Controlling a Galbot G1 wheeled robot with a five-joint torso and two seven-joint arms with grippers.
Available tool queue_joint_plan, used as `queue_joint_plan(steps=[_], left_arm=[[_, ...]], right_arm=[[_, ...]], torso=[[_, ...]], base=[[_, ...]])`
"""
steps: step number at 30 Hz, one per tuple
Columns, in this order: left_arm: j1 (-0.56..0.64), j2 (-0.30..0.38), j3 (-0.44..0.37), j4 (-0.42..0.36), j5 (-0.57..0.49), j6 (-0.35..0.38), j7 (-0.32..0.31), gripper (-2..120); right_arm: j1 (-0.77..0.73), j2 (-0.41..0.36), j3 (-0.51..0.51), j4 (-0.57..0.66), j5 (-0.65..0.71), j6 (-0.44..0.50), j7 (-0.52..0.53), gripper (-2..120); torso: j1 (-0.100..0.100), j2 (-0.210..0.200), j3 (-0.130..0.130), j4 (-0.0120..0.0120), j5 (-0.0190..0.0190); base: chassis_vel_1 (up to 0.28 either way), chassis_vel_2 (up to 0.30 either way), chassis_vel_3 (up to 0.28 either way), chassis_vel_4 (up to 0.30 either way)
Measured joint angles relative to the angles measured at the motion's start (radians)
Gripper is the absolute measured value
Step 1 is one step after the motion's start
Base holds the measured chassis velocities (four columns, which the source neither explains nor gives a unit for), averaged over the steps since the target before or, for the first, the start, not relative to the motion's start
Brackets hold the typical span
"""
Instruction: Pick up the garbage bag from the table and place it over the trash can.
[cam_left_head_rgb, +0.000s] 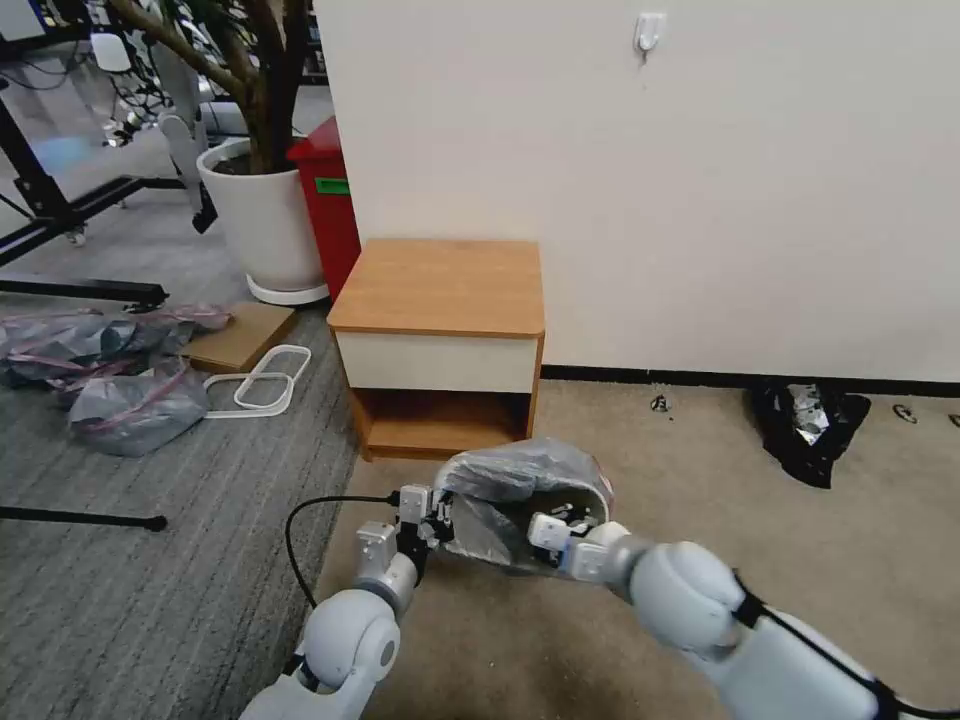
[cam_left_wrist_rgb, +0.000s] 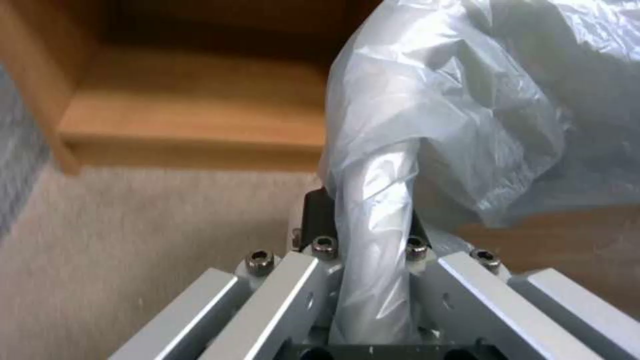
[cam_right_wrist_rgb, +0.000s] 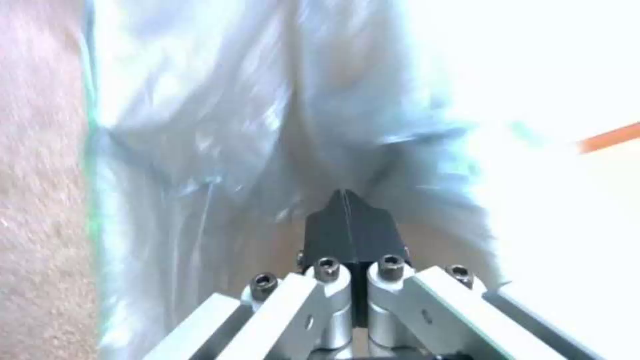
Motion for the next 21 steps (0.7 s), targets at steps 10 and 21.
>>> queue_joint_plan(steps=[10, 21], left_arm=[[0.041, 0.030, -0.026, -0.157, -0.351, 0.212, -0.232, 1], [0.086, 0.102, -0.067, -0.246, -0.586, 0.341, -0.412, 1]], right_arm=[[-0.196, -0.008, 0.397, 0.194, 0.161, 0.146, 0.168, 4], [-0.327, 0.189, 0.467, 0.163, 0.194, 0.306, 0.434, 47]], torso=[[0.000, 0.000, 0.000, 0.0000, -0.0002], [0.000, 0.000, 0.000, 0.0001, -0.0001]], base=[[0.000, 0.000, 0.000, 0.000], [0.000, 0.000, 0.000, 0.000]])
